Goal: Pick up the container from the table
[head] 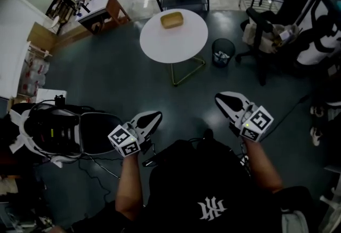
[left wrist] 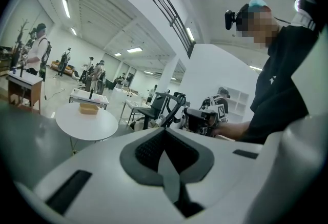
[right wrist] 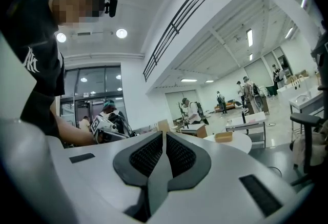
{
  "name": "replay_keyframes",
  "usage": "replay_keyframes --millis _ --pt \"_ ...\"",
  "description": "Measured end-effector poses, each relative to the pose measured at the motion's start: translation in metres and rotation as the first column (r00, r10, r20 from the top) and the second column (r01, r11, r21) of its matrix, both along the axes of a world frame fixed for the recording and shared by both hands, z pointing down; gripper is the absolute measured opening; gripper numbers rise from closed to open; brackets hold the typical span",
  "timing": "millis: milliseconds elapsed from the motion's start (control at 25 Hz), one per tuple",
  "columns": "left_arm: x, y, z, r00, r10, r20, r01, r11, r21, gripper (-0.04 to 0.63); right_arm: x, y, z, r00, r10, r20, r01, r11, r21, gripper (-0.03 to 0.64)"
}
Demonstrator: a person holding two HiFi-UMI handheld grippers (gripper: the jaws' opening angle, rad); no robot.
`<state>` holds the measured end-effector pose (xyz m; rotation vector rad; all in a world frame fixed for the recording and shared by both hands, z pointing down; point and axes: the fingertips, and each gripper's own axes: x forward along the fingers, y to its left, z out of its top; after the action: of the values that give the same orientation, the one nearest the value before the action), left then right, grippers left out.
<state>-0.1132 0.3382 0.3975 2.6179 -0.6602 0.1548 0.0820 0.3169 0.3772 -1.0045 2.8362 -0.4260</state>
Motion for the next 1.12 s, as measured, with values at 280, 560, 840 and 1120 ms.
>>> replay_keyframes --millis 280,560,840,1120 --pt "0.011 -0.02 -0.004 0.996 -0.065 0.065 0.062 0.997 0.045 0.005 0.018 -0.009 0.014 1.0 0.015 0.016 -0.015 0.999 -0.038 0.047" --pt "0.008 -0.047 -0.002 0.994 -0.092 0.056 0.087 0.993 0.075 0.005 0.014 -0.023 0.023 1.0 0.027 -0.012 -0.028 0.998 -0.051 0.046" --pt "0.027 -0.097 0.007 0.997 -0.034 0.063 0.028 0.994 0.101 0.005 0.01 -0.063 0.031 0.997 0.01 -0.08 -0.017 0.996 -0.085 0.046" --pt "0.028 -0.174 0.002 0.998 -0.024 0.053 0.018 0.993 0.12 0.005 0.002 -0.142 0.036 0.992 -0.021 -0.125 0.009 0.995 -0.099 0.046"
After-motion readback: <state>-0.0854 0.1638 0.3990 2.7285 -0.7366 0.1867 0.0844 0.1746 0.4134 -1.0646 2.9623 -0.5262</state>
